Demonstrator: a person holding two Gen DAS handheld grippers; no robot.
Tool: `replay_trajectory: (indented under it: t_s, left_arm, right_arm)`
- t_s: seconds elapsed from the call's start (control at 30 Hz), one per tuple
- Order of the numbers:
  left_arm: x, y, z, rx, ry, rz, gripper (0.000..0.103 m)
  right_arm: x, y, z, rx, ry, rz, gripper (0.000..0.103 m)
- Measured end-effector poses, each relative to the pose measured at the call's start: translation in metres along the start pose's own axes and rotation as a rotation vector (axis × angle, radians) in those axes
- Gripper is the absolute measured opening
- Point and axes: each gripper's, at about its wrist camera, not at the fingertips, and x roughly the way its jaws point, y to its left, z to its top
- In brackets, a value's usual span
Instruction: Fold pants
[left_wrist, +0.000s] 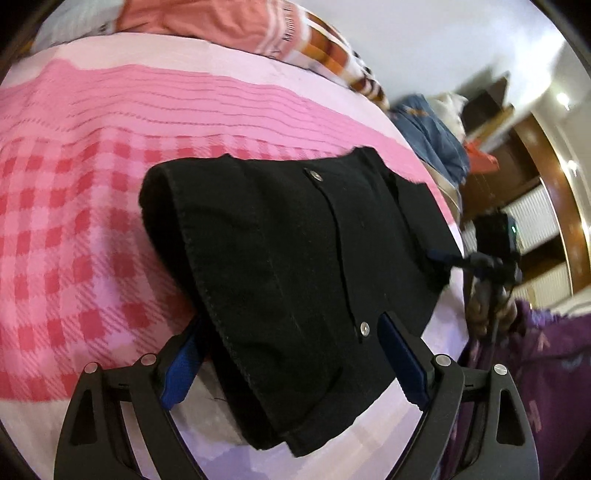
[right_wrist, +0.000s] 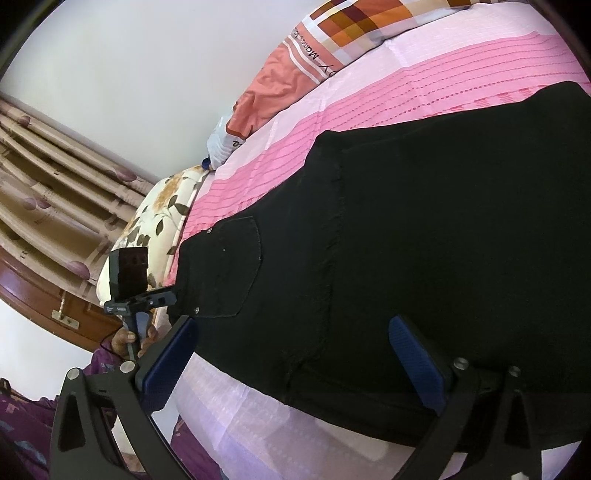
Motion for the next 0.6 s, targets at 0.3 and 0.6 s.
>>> replay_trajectory:
  t_s: [0.3,0.6]
  left_arm:
    - [-0.005,0.023,0.011,-0.026,0.013,-0.206,0.099]
    - [-0.003,0.023,0.014,-0.032,-0.012,-0.253,0.089]
  right_arm:
    - [0.004,0.006,0.001,0.008,-0.007,-0.066,0.102]
    - [0.010,0.014,0.002,0.001,-0.025,-0.149,0.102]
